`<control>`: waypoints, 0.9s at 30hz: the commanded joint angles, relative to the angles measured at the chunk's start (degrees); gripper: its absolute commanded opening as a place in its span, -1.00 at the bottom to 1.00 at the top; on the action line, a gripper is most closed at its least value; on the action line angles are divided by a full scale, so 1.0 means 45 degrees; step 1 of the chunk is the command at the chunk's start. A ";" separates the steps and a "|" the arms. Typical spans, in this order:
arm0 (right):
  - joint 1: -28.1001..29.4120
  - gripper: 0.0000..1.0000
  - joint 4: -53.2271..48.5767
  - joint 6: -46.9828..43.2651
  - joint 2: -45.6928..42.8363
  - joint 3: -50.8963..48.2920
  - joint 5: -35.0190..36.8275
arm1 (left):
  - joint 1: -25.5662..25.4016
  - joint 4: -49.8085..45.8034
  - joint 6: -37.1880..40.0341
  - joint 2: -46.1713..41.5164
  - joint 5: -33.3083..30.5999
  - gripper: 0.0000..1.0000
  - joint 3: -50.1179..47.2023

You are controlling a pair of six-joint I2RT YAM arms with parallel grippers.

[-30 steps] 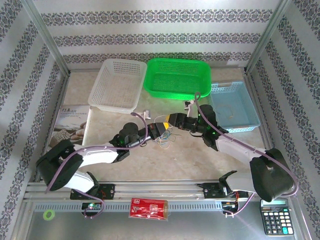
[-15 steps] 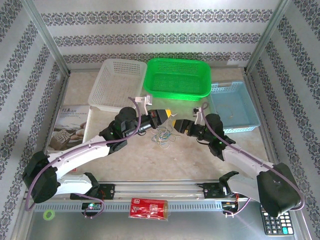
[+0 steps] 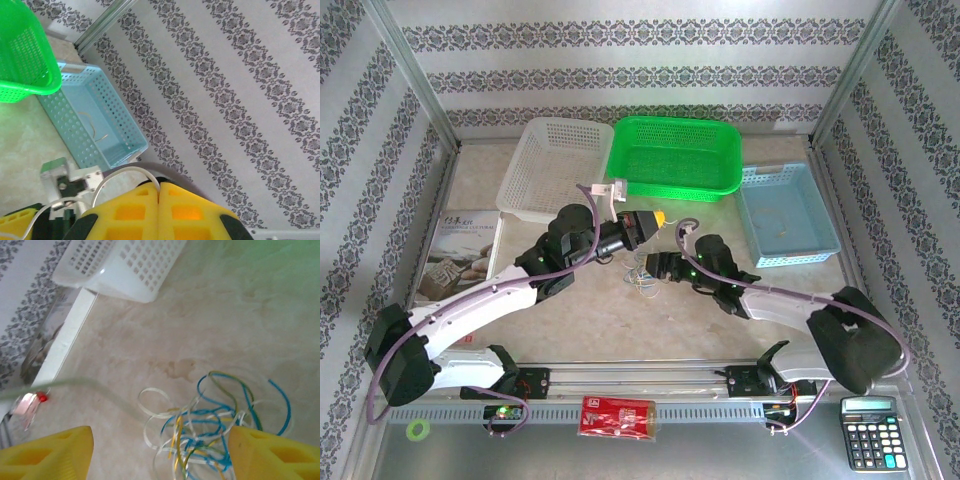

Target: Untangle the cables

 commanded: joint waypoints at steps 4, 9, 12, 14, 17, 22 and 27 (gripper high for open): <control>0.0146 0.22 0.2525 0.0725 0.1781 0.0352 0.1531 | 0.0046 0.0103 -0.0203 -0.0124 0.0121 -1.00 0.1007; 0.0156 0.04 0.3740 0.1424 0.3039 0.0311 0.1861 | 0.0046 -0.0095 -0.0311 -0.0163 0.0174 -1.00 0.1942; 0.0175 -0.03 0.4001 0.1735 0.3614 0.0275 0.2155 | 0.0066 -0.0410 -0.0254 -0.0177 0.0193 -1.00 0.2594; 0.0186 -0.07 0.4167 0.1870 0.3916 0.0236 0.2330 | 0.0095 -0.0605 -0.0208 -0.0129 0.0244 -1.00 0.3090; 0.0195 -0.09 0.4312 0.2017 0.4250 0.0219 0.2489 | 0.0163 -0.1027 -0.0060 0.0030 0.0460 -1.00 0.3882; 0.0187 -0.08 0.4369 0.2280 0.4530 0.0185 0.2742 | 0.0259 -0.1839 0.0366 0.0355 0.0750 -1.00 0.5294; 0.0167 -0.02 0.4371 0.2351 0.4441 0.0166 0.2552 | 0.0370 -0.2581 0.0774 0.0667 0.0941 -1.00 0.6440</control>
